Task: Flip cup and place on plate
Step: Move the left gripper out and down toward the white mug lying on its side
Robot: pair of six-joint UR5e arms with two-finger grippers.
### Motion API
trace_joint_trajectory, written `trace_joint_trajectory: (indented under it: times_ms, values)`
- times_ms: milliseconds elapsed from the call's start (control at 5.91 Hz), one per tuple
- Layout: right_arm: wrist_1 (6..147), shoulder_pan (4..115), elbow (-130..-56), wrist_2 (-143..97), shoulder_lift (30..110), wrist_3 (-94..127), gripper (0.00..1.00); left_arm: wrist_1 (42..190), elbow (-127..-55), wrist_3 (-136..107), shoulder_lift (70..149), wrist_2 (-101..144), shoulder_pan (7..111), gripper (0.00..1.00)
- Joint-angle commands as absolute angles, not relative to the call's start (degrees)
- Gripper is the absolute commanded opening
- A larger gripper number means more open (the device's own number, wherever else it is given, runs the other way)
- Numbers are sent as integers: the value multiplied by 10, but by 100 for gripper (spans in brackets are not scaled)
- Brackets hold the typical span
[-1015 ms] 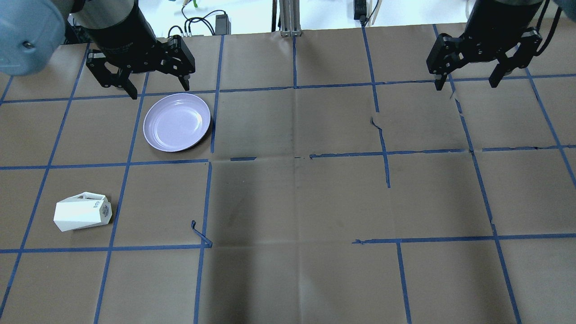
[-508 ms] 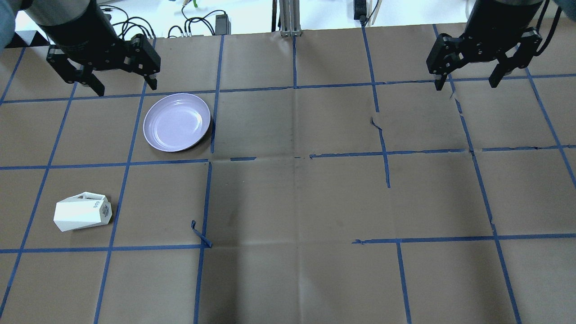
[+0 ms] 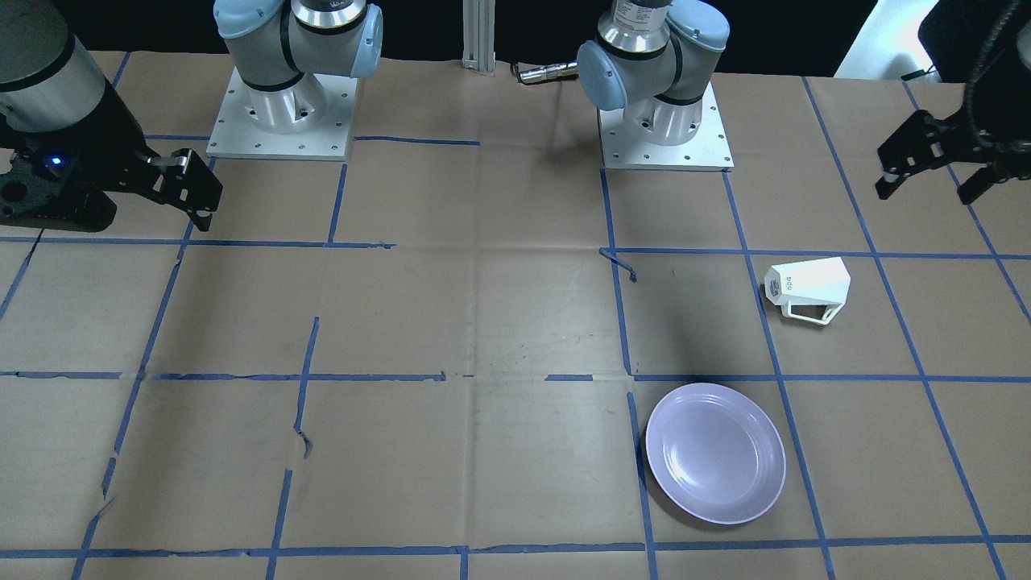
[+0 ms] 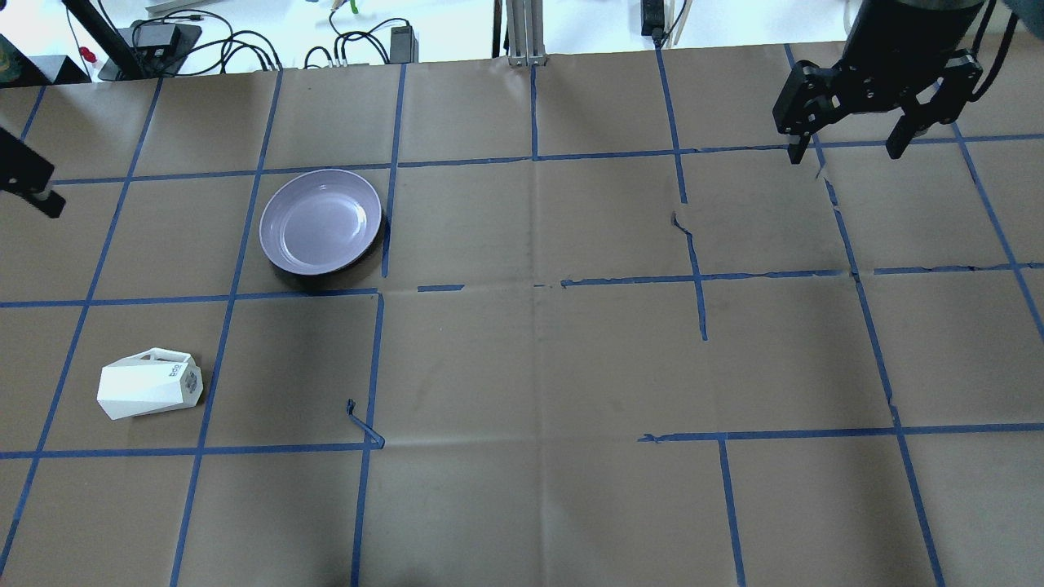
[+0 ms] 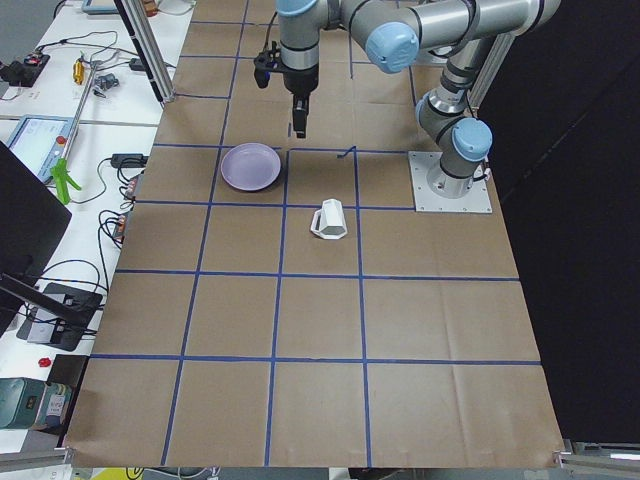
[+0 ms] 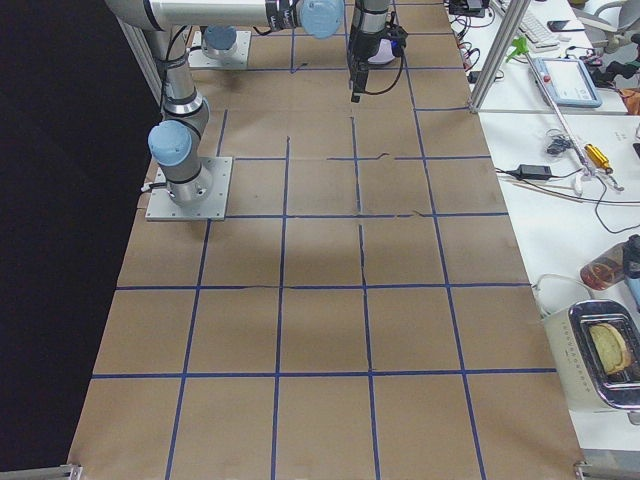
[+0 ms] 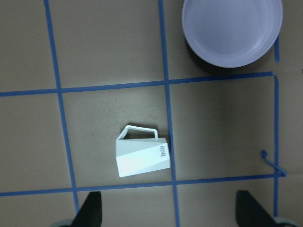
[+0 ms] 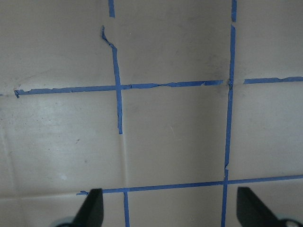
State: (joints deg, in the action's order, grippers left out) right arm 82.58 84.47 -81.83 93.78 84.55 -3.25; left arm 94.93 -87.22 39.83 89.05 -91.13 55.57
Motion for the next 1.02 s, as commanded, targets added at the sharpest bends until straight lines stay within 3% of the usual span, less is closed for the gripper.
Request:
trace_joint_trajectory:
  times_ms: [0,338,846]
  values:
    - [826,845,-818,938,846,-33,100,953,-887,517,902,-865,452,99]
    - [825,845,-818,938,846,-33,100,990,-944,596,930,-759,392,99]
    - [825,845,-818,938,846,-33,100,1061,-942,727,1055,-684,301,99]
